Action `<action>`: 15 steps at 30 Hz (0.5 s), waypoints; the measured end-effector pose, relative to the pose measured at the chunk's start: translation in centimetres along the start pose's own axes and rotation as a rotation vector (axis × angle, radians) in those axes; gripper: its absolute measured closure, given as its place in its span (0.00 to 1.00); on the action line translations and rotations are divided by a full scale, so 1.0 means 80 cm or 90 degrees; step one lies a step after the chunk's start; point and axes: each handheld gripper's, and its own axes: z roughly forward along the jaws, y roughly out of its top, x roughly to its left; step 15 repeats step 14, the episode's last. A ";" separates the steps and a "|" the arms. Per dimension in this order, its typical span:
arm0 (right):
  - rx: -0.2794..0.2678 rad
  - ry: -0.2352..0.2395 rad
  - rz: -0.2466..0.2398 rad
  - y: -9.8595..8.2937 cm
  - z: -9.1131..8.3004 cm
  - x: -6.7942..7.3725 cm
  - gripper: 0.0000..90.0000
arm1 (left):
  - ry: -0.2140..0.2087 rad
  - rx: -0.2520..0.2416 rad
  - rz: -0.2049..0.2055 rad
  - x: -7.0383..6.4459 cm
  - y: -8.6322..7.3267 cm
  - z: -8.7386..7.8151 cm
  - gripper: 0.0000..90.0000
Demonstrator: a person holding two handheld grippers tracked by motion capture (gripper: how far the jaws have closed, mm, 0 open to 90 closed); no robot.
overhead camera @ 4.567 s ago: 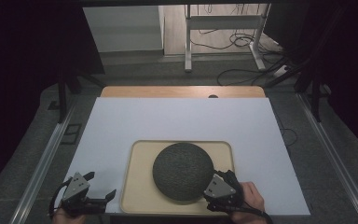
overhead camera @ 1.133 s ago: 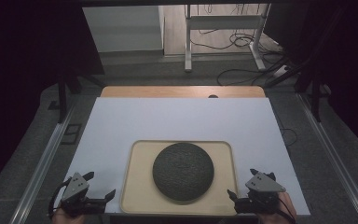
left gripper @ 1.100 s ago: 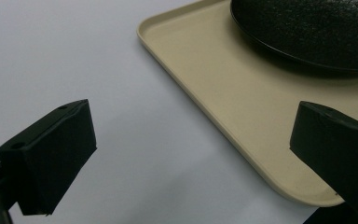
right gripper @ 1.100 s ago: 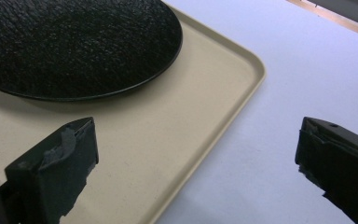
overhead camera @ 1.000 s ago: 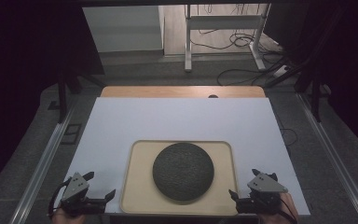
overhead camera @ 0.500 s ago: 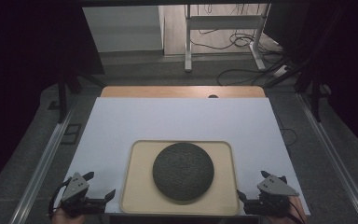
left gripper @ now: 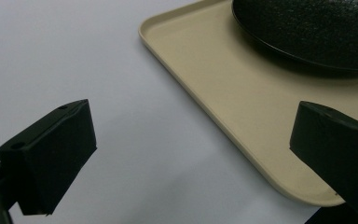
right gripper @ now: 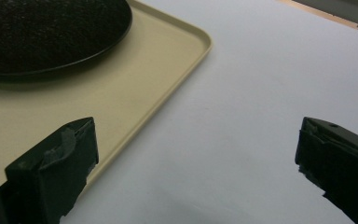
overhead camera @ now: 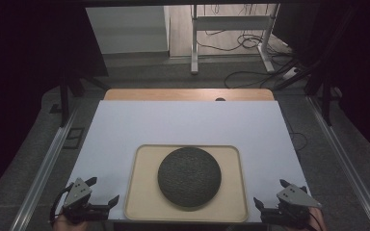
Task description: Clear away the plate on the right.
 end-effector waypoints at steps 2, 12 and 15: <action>-0.002 -0.006 0.003 -0.003 -0.002 -0.003 0.00 | 0.000 0.000 0.000 0.000 0.000 0.000 0.00; 0.018 -0.018 0.028 -0.021 -0.005 -0.015 0.00 | 0.000 0.002 0.003 0.000 0.000 0.000 0.00; 0.015 -0.017 0.031 -0.021 -0.004 -0.015 0.00 | 0.000 0.002 0.003 0.000 0.001 0.001 0.00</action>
